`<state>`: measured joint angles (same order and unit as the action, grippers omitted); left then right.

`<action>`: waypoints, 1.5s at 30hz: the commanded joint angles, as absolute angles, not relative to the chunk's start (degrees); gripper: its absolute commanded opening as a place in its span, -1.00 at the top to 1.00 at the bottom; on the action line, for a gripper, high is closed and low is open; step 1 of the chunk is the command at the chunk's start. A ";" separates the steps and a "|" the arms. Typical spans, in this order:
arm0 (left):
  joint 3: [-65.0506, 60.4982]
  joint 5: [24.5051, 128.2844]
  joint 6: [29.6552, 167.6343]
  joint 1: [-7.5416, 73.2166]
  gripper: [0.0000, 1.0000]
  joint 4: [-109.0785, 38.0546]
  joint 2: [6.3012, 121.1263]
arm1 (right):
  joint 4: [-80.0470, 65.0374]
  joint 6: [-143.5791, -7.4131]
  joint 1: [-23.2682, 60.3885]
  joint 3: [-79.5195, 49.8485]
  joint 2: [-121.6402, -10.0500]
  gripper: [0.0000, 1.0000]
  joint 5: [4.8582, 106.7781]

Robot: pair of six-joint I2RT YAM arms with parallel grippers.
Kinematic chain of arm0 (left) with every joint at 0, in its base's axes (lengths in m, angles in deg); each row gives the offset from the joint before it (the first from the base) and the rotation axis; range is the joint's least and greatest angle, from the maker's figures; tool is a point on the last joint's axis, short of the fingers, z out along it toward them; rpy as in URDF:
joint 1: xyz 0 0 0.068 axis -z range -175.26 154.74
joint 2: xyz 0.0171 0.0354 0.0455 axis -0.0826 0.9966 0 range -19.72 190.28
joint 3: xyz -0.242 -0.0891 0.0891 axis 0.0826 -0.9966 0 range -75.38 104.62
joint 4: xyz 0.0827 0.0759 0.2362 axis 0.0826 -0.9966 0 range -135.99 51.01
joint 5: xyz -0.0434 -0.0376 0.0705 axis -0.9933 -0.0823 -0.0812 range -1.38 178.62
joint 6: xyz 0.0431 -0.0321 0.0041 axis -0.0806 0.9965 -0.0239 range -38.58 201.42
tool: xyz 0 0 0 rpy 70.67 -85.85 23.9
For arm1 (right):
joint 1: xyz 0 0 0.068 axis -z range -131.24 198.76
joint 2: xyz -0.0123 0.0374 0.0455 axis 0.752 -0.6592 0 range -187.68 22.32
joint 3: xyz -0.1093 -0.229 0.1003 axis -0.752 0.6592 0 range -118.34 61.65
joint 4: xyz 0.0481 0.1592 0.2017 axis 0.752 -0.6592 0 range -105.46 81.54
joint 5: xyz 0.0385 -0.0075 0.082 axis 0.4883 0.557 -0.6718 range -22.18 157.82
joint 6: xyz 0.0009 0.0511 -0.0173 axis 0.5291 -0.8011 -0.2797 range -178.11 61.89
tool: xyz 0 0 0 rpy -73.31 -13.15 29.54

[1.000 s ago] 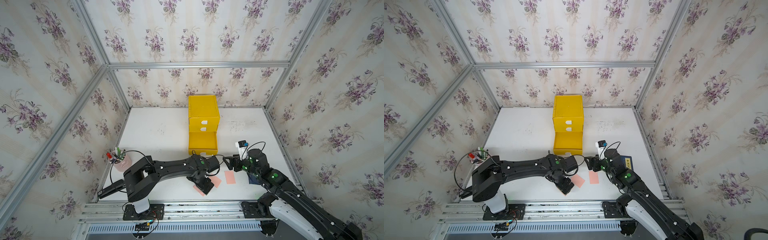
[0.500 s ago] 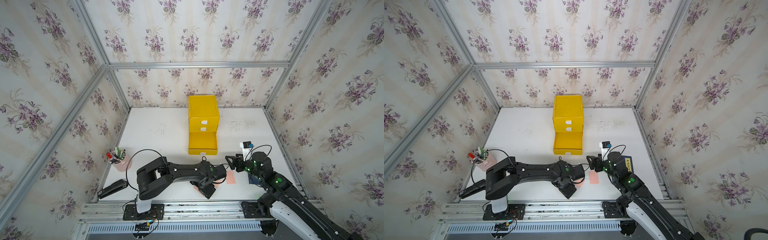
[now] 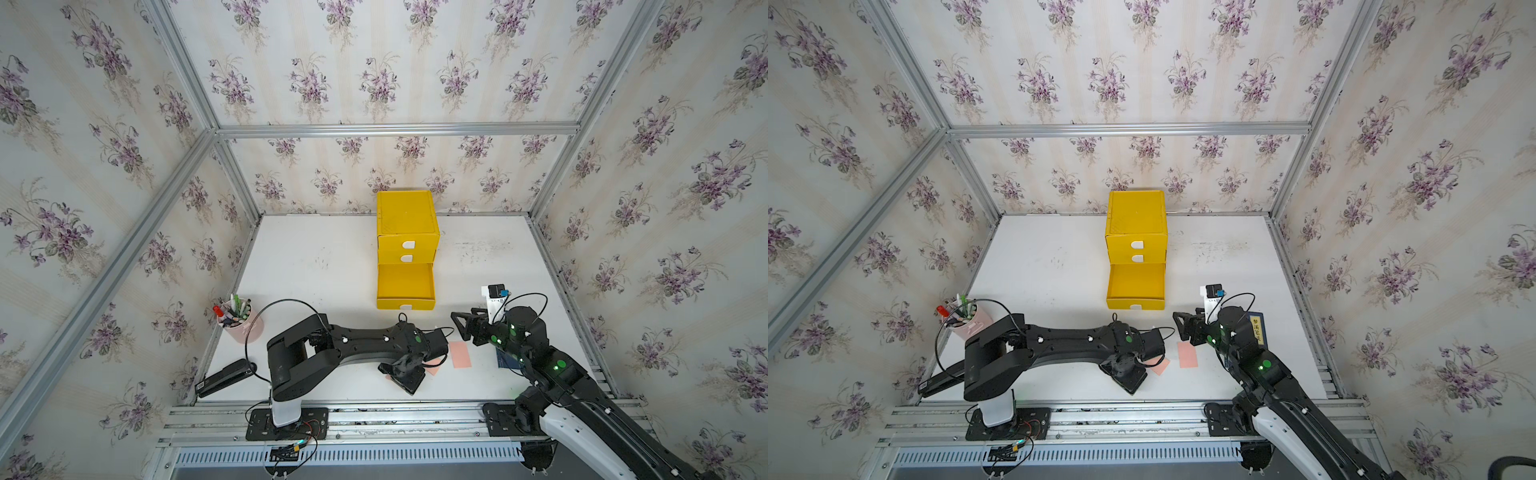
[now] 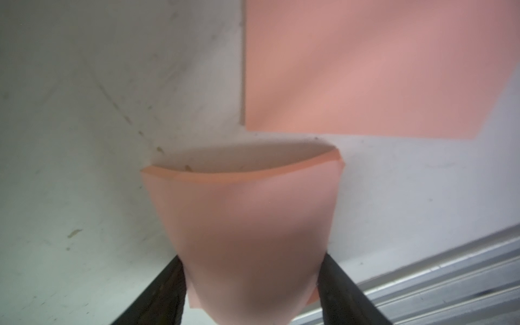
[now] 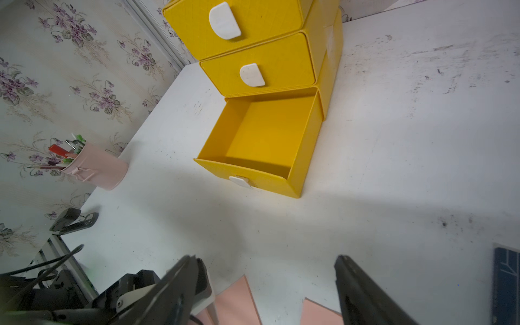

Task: Please put the sticky notes in the drawer by color
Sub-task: Pick up the sticky notes from the center of the board, then place the sticky notes in the drawer.

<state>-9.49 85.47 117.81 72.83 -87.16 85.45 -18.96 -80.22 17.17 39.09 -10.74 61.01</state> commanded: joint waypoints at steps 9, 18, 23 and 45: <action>-8.21 91.96 117.28 65.12 -0.32 -91.15 74.10 | -16.52 -80.00 17.12 39.67 -11.13 -0.62 59.59; 1.90 95.84 112.64 54.63 -0.33 -93.29 72.71 | -15.73 -80.17 17.12 40.47 -12.63 -0.63 58.70; 10.13 97.67 110.81 52.17 -0.34 -93.09 78.19 | -15.58 -80.28 17.12 40.99 -13.28 -0.62 58.25; 17.60 102.79 110.52 48.87 -0.45 -86.46 93.84 | -14.19 -80.68 17.12 43.31 -12.92 -0.62 57.27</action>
